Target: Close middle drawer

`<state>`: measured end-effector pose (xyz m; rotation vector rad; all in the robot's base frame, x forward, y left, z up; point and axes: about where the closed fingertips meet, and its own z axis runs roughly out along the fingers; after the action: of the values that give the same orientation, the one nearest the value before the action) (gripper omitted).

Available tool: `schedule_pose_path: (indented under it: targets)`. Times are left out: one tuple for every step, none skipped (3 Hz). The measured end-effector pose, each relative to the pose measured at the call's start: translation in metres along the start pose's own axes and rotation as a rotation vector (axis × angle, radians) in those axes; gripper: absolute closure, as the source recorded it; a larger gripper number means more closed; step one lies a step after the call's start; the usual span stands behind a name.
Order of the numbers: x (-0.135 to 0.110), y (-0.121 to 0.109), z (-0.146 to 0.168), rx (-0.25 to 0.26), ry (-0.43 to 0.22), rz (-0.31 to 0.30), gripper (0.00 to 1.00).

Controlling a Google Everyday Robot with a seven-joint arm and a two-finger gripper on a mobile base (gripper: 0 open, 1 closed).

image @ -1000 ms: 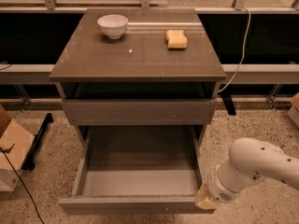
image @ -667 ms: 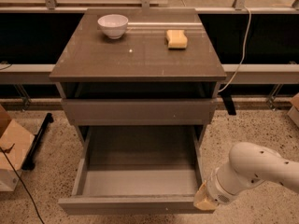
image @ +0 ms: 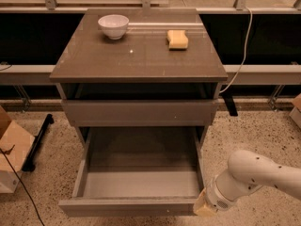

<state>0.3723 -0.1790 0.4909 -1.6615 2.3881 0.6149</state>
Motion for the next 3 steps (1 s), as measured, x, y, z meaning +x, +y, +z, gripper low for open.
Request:
schedule_pose_path:
  targets:
    - [0.008, -0.002, 0.014, -0.016, -0.007, 0.031, 1.0]
    - [0.011, -0.003, 0.025, -0.025, -0.021, 0.055, 1.0]
    - [0.013, -0.006, 0.036, -0.037, -0.037, 0.076, 1.0]
